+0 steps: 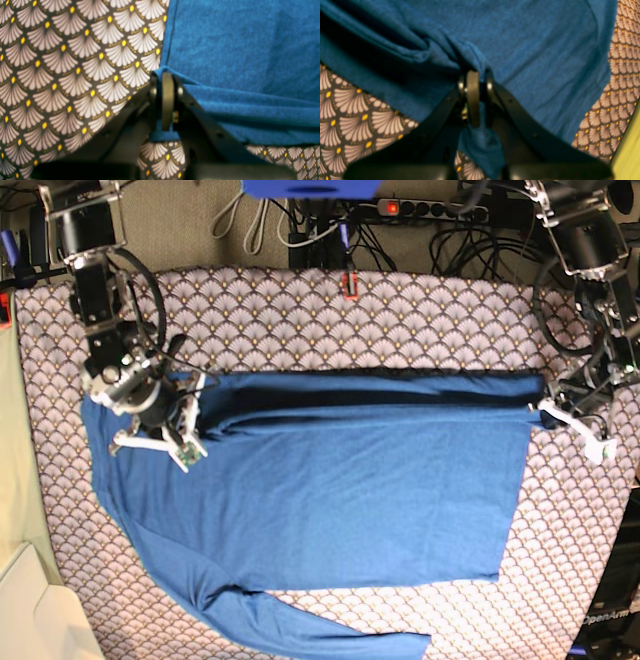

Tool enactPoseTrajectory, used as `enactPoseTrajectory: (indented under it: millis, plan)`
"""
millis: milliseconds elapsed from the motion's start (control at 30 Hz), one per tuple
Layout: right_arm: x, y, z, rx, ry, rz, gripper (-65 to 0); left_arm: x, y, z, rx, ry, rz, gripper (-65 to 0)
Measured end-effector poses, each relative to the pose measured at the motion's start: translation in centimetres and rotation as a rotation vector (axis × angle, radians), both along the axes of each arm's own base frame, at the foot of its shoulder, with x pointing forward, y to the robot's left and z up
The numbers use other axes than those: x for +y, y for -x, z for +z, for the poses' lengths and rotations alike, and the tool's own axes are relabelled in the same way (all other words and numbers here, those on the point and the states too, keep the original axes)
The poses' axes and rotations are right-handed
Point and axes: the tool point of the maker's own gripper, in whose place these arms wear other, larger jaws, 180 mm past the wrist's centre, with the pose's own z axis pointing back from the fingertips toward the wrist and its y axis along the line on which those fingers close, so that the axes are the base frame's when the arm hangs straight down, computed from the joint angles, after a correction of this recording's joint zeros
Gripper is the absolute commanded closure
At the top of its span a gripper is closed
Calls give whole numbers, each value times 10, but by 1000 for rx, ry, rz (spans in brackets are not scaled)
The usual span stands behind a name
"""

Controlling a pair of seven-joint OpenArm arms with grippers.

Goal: Fold the T-shirt properly

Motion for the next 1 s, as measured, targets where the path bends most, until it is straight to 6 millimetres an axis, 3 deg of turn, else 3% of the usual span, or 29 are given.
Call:
enactPoseTrajectory:
  millis: [333, 567, 800, 1000]
  plan:
    - [-11, -10, -12, 27, 41, -21, 0, 0, 0, 0, 0, 1, -1, -8]
    - [17, -4, -21, 34, 132, 102, 0, 0, -1, 1, -6, -1, 0, -8]
    - [21, -11, -15, 21, 127, 98, 0, 0, -18, 12, -38, 6, 4, -9]
    - [15, -22, -15, 19, 132, 86, 0, -17, -32, 7, -19, 14, -48, -8]
